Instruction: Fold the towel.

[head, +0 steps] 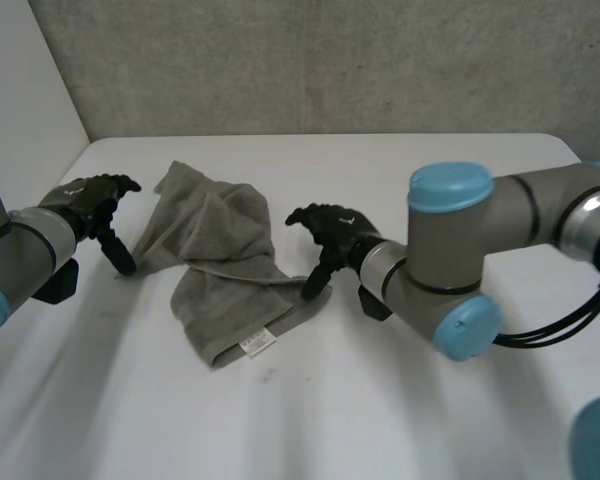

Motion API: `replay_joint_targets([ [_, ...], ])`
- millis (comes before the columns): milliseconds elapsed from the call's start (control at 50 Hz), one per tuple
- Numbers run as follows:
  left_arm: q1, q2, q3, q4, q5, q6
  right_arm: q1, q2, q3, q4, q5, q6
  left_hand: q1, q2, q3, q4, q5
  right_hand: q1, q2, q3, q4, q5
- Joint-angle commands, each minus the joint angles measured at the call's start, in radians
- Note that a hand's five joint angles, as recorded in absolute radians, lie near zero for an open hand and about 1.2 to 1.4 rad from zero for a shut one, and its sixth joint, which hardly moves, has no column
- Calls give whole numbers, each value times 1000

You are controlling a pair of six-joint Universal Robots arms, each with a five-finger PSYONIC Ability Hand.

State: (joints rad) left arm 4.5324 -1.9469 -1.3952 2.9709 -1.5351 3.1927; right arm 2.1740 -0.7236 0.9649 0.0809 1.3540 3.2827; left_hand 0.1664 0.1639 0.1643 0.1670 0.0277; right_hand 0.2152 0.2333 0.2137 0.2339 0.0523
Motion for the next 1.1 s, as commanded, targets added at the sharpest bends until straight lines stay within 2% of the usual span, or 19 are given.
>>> replay_joint_targets([
  [20, 2, 17, -45, 30, -2, -1, 33, 158, -129, 0, 51, -12, 9, 11, 11, 8, -27, 234, 216, 235, 215, 222],
  [60, 2, 26, -53, 34, -2, -1, 36, 179, -158, 0, 73, -14, 9, 11, 11, 8, -27, 570, 552, 571, 551, 558],
  [80, 2, 26, -53, 34, -2, -1, 36, 179, -158, 0, 73, -14, 9, 11, 11, 8, -27, 571, 553, 573, 553, 560],
  [100, 2, 29, -57, 36, -2, -1, 36, 181, -166, 0, 82, -20, 9, 11, 11, 8, -27, 795, 777, 797, 777, 784],
  [120, 1, 31, -59, 36, -2, -1, 36, 168, -166, -1, 85, -18, 9, 11, 11, 8, -27, 1177, 1159, 1179, 1158, 1166],
  [180, 1, 32, -59, 37, -2, -1, 36, 147, -163, -9, 89, -18, 9, 11, 11, 8, -27, 1181, 1163, 1183, 1162, 1169],
  [220, -4, 34, -62, 39, 0, -1, 36, 58, -154, -41, 91, -26, 9, 11, 11, 8, -27, 1181, 1163, 1183, 1162, 1169],
  [240, -4, 34, -62, 39, 0, -1, 36, 58, -153, -41, 91, -26, 9, 11, 11, 8, -27, 1181, 1163, 1183, 1162, 1169],
  [280, -9, 32, -62, 40, 0, -1, 30, -60, -131, -79, 82, -52, 9, 11, 11, 8, -27, 1181, 1163, 1183, 1162, 1169],
  [300, -12, 31, -64, 46, 0, -1, 30, -60, -130, -79, 82, -52, 12, 14, 14, 11, -24, 1181, 1163, 1183, 1162, 1169],
  [340, -13, 25, -70, 57, 0, -1, 26, -176, -108, -72, 74, -118, 12, 14, 14, 11, -24, 1181, 1163, 1183, 1162, 1169],
  [400, -18, 20, -73, 85, 6, -1, 24, -232, -88, -62, 68, -170, 18, 20, 20, 17, -18, 1181, 1163, 1183, 1162, 1169],
  [440, -25, 13, -73, 126, 42, -1, 24, -331, -46, -38, 57, -277, 21, 23, 23, 20, -15, 1181, 1163, 1183, 1162, 1169],
  [500, -27, 0, -71, 151, 72, -1, 24, -416, -12, -14, 59, -356, 24, 26, 26, 23, -12, 1181, 1163, 1183, 1162, 1169],
  [540, -30, -29, -61, 200, 127, -7, 24, -450, 1, -3, 60, -383, 27, 29, 29, 26, -9, 1181, 1163, 1183, 1162, 1169],
  [600, -48, -53, -51, 233, 161, -20, 24, -505, 30, 11, 63, -406, 29, 32, 32, 29, -6, 1181, 1163, 1183, 1162, 1169],
  [820, -128, -171, -1, 319, 161, -65, 24, -687, 126, 46, 50, -419, 32, 35, 35, 32, -3, 1181, 1163, 1183, 1162, 1169],
  [960, -156, -240, 51, 342, 152, -66, 10, -750, 182, 53, 48, -434, 41, 44, 43, 41, 5, 1181, 1163, 1183, 1162, 1169],
  [1100, -165, -302, 94, 384, 113, -59, -7, -826, 248, 74, 48, -466, 165, 167, 167, 164, 129, 1181, 1163, 1183, 1162, 1169],
])
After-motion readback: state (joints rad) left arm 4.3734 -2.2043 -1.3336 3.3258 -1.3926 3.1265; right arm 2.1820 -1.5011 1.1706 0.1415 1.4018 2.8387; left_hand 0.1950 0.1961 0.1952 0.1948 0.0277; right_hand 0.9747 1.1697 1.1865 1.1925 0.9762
